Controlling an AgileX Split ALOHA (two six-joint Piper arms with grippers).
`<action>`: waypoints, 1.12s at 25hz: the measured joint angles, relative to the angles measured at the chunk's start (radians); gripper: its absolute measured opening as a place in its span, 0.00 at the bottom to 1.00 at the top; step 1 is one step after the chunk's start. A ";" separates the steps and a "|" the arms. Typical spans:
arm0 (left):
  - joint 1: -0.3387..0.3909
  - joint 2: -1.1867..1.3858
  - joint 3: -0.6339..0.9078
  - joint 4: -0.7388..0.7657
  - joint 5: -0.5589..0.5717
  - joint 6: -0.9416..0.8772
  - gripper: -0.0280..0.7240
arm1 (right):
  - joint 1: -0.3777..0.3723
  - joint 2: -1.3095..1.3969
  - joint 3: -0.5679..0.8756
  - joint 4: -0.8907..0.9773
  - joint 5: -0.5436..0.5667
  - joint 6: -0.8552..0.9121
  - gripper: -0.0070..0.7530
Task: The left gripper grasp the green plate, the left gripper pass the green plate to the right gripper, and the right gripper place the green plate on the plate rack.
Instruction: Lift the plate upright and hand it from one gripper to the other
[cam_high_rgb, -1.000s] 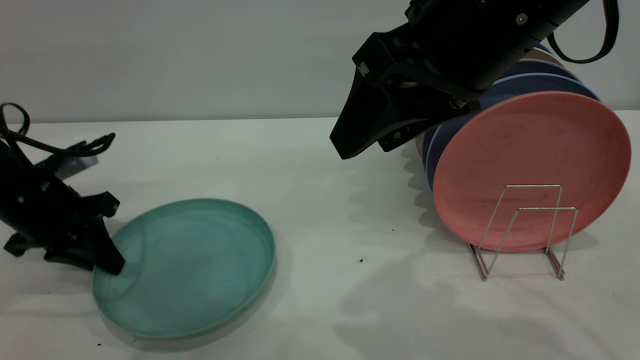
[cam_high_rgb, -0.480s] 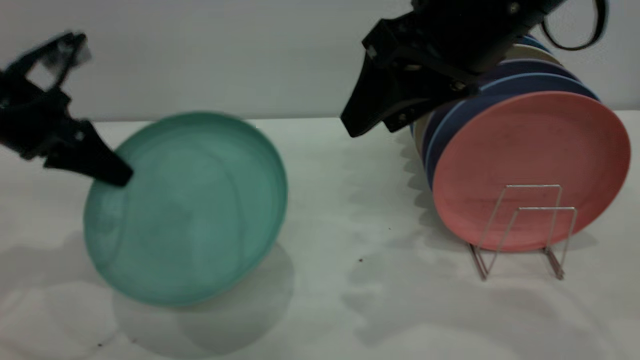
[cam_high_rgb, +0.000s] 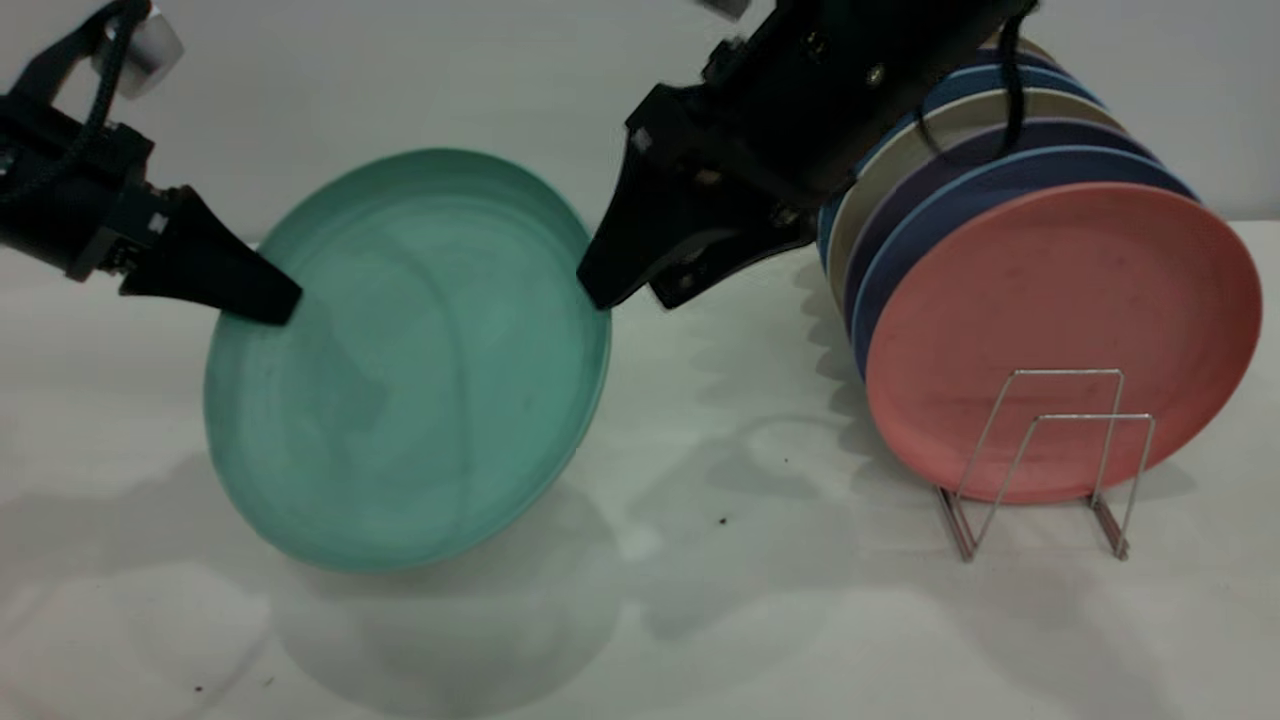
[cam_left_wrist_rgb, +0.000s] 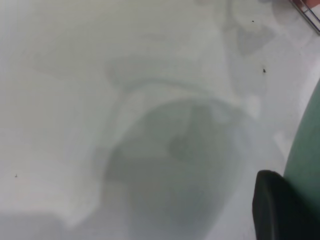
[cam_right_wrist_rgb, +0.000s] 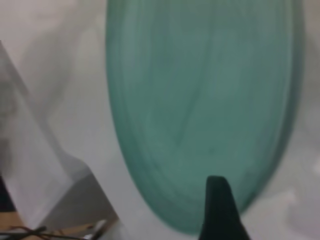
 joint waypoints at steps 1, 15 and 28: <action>-0.005 0.000 0.000 -0.001 -0.001 0.007 0.07 | 0.000 0.010 -0.001 0.023 0.004 -0.014 0.68; -0.049 0.000 0.000 -0.056 0.000 0.033 0.07 | 0.000 0.054 -0.004 0.207 0.017 -0.090 0.63; -0.070 -0.001 0.000 -0.095 0.008 0.062 0.20 | -0.006 0.063 -0.004 0.205 -0.021 -0.114 0.21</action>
